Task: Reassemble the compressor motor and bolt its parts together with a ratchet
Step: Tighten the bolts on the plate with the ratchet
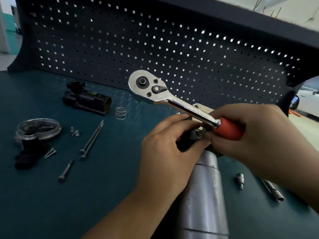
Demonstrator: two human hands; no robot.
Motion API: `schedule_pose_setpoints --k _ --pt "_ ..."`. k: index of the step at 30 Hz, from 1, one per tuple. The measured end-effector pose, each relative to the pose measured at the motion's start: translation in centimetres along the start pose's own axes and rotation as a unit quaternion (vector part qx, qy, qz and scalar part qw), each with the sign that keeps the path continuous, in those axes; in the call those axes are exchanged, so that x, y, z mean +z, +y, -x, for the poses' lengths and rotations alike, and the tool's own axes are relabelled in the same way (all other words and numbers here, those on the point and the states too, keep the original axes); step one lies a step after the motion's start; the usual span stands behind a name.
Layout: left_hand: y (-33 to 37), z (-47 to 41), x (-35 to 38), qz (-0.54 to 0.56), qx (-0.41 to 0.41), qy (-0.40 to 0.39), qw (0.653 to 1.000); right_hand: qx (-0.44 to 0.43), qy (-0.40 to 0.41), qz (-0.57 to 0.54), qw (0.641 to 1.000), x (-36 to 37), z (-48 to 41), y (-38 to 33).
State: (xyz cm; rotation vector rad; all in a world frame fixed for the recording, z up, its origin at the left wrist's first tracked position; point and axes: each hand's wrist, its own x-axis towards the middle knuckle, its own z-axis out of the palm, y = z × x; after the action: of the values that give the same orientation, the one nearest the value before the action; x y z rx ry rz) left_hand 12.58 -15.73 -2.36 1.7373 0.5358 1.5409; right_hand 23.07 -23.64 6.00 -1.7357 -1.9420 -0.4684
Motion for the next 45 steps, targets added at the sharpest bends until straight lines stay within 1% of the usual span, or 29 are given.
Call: schedule_pose_setpoints --k 4,7,12,16,22,31,34,39,45 --pt "0.2 -0.1 0.0 0.001 0.012 0.003 1.0 -0.024 0.005 0.014 1.0 0.0 -0.1 0.0" --pt "0.1 -0.1 0.0 -0.004 0.018 0.008 1.0 -0.013 -0.006 0.025 1.0 0.0 -0.2 0.1" --pt "0.0 0.0 0.1 -0.01 0.025 0.017 0.999 -0.014 -0.021 0.072 0.997 -0.2 -0.7 -0.4" --pt "-0.1 0.0 0.1 -0.008 0.022 0.016 1.0 0.005 -0.036 0.093 0.995 -0.2 -0.9 -0.8" --pt "0.0 0.1 0.3 -0.014 0.028 0.026 0.999 0.043 -0.069 0.095 0.992 -0.2 -1.1 -1.1" --pt "0.1 -0.1 0.3 -0.004 0.006 -0.009 1.0 0.051 -0.043 0.101 0.993 0.2 -0.7 -1.2" --pt "0.2 -0.2 0.2 0.01 0.004 -0.011 1.0 0.057 -0.041 0.101 0.992 0.3 -0.6 -1.3" --pt "0.5 -0.2 0.1 -0.016 0.01 -0.008 1.0 0.064 -0.045 0.107 0.991 0.4 -0.7 -1.4" --pt "0.4 -0.2 0.2 -0.013 0.009 -0.011 1.0 0.066 -0.039 0.105 0.992 0.6 -0.7 -1.3"
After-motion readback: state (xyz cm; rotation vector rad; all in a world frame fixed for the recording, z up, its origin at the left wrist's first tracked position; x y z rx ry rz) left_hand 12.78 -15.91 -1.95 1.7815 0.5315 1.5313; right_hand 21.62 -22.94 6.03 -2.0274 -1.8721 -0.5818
